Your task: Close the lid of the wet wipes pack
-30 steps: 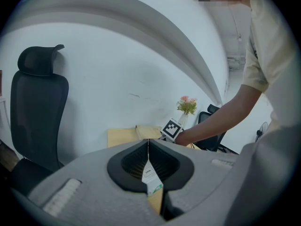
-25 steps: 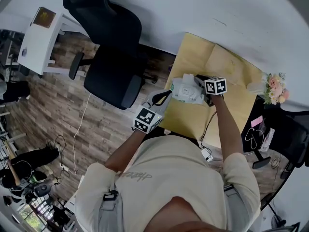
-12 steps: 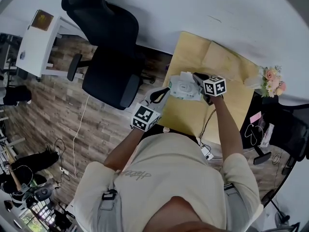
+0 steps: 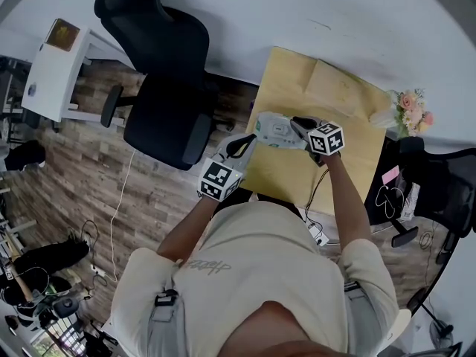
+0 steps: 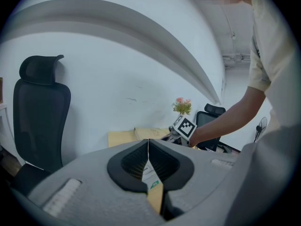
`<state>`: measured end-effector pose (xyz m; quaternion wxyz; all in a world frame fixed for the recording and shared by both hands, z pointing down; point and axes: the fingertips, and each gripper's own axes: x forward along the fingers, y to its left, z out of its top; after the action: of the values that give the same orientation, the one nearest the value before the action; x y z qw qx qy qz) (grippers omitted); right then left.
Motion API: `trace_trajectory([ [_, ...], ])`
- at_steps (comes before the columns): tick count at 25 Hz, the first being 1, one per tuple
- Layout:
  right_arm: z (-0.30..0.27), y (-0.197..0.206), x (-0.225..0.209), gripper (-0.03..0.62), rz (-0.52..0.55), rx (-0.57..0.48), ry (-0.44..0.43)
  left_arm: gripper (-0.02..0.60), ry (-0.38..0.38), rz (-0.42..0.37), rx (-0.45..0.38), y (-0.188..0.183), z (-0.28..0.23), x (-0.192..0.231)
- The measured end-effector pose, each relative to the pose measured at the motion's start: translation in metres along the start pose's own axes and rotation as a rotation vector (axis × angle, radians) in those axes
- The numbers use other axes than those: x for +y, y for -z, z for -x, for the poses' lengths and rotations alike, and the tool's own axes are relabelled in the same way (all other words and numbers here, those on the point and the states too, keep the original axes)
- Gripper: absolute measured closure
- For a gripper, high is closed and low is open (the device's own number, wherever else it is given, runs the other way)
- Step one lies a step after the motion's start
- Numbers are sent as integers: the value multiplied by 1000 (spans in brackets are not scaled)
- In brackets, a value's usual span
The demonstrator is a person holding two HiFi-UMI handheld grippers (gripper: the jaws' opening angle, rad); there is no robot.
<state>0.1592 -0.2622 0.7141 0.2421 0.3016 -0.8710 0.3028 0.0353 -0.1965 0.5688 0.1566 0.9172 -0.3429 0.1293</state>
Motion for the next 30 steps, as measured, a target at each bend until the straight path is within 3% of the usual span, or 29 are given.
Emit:
trace_trajectory([
  [18, -2, 50, 25, 545, 168, 102, 90, 563, 8, -12, 4, 7, 15, -8],
  [30, -13, 67, 18, 549, 86, 150, 128, 563, -1, 2, 8, 13, 21, 0],
])
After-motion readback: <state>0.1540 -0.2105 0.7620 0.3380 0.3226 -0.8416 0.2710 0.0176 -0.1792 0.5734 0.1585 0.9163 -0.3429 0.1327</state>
